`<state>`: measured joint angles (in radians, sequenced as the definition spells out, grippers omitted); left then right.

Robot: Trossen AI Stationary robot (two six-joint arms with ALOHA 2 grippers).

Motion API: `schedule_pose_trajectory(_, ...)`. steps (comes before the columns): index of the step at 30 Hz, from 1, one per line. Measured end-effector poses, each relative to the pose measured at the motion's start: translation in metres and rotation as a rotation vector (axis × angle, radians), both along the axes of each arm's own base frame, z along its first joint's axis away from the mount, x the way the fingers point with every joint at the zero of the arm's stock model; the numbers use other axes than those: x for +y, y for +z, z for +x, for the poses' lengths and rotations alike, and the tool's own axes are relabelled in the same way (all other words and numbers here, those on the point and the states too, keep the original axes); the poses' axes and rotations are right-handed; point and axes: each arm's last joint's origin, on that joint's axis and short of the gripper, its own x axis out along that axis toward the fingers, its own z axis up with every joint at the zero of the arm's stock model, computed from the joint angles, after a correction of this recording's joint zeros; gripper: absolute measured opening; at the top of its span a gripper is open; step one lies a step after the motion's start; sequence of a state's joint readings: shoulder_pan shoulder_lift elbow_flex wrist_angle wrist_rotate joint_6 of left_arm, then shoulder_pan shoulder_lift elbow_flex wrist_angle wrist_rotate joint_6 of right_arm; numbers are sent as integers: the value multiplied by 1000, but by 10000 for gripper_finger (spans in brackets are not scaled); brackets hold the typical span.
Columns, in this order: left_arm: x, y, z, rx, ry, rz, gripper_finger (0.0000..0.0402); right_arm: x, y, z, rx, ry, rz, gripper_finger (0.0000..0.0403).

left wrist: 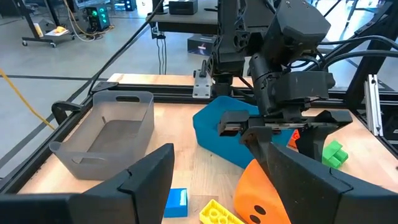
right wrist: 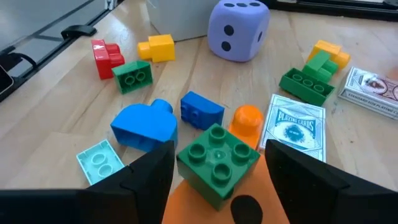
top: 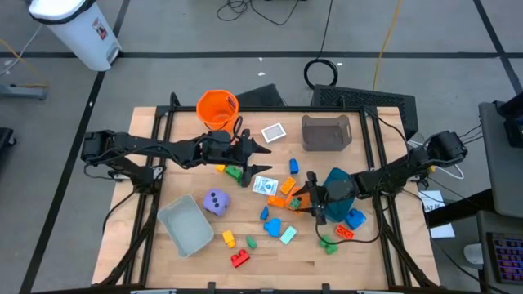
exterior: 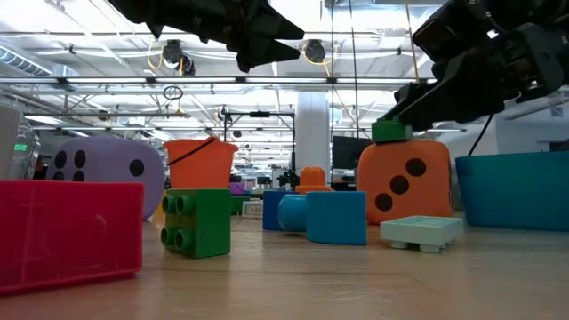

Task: Pick & Place Toys
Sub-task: Put the green game piece into the black bin

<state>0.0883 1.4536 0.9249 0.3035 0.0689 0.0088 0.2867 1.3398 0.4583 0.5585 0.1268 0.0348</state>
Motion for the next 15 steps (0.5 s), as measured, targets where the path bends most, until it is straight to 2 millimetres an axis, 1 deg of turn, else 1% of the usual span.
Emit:
schedule_pose_trajectory(6, 0, 0, 0, 1, 1, -2, 267, 1, -11, 6, 14, 26, -9, 240)
schedule_pose_trajectory(15, 0, -2, 0, 16, 3, -12, 267, -2, -18, 13, -7, 11, -5, 236)
